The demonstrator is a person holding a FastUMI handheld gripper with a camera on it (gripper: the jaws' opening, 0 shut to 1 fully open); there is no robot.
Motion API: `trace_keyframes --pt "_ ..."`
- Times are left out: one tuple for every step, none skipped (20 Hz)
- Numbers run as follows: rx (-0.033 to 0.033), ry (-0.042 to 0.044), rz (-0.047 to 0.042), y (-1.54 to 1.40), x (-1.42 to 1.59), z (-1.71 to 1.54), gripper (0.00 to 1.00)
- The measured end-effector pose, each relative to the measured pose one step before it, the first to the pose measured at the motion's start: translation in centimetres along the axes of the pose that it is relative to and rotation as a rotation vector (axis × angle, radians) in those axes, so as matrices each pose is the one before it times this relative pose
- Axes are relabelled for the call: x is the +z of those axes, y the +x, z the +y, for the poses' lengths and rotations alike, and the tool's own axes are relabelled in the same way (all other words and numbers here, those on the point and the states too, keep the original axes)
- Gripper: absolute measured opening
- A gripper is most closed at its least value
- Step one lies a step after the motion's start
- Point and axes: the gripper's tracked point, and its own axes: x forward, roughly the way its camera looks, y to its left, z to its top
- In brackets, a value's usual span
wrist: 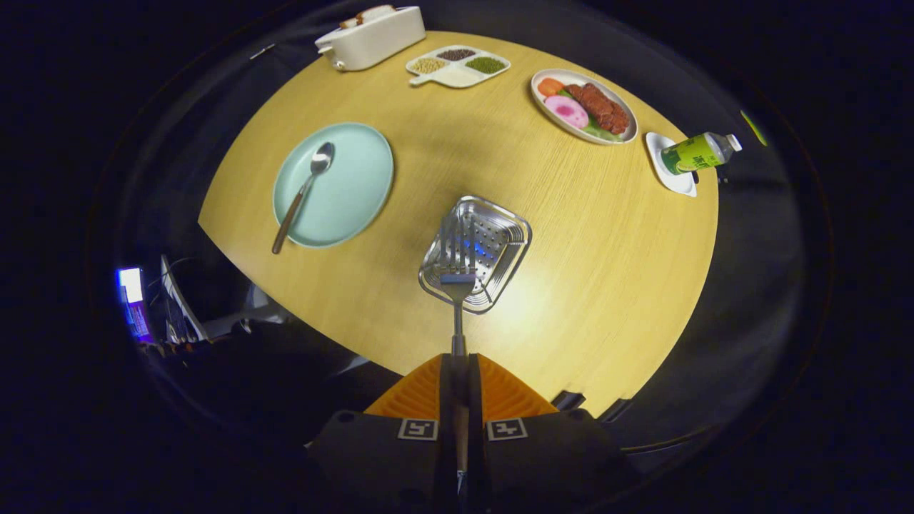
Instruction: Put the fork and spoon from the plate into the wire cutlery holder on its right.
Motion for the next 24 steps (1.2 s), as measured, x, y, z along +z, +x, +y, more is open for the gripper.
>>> trace_keyframes --pt "-0.00627 -0.00534 0.03967 0.786 -0.058 -0.324 0.1" --pt "-0.00798 -0.00825 0.0331 0.577 -0.132 -0.254 0.1" --pt "-0.01603 -0.00571 0.02685 0.44 0.067 -0.488 0.1" --pt "-0.01504 -0.00147 0.01768 0.388 0.318 -0.303 0.1" --pt "-0.00457 0.0 0.01201 0.165 0.341 -0.103 0.1" --pt "0.00296 0.00192 0.01208 0.166 0.284 0.072 0.1" --pt "-0.00035 0.00172 0.01235 0.224 0.238 0.01 0.1" --pt "-0.0071 -0.00252 0.01466 0.013 0.014 -0.117 0.11" --pt "-0.00891 -0.00553 0.00945 0.048 0.334 -0.144 0.14" --pt "-0.00054 -0.0013 0.00941 0.199 0.232 0.01 0.14" --pt "-0.00203 -0.00192 0.00036 -0.047 0.19 -0.007 0.13" --pt "-0.00413 0.00303 -0.00551 -0.094 0.462 -0.13 0.15" --pt "-0.00496 0.00507 -0.00416 0.047 0.157 0.086 0.16" --pt "0.00766 0.00562 -0.01012 -0.103 0.199 0.243 0.17" --pt "0.00037 0.00345 -0.01205 -0.152 0.122 -0.024 0.26" --pt "-0.00085 0.00434 -0.02052 -0.104 0.136 -0.07 0.33" --pt "-0.00234 0.00925 -0.02651 -0.296 0.166 -0.098 0.49" --pt "-0.00534 0.01383 -0.03831 -0.447 0.432 -0.086 0.53" --pt "0.0018 0.02024 -0.04943 -0.554 0.507 0.054 0.56" --pt "0.00214 0.03366 -0.05909 -0.712 0.669 0.109 0.56" --pt "0.00028 0.03022 -0.05473 -0.69 0.665 0.114 0.57" --pt "-0.01546 0.03523 -0.07254 -0.902 1.032 -0.266 0.58" --pt "-0.02062 0.03676 -0.07741 -0.999 1.222 -0.259 0.61" --pt "-0.01459 0.03567 -0.0813 -1.018 1.357 0.159 0.61"
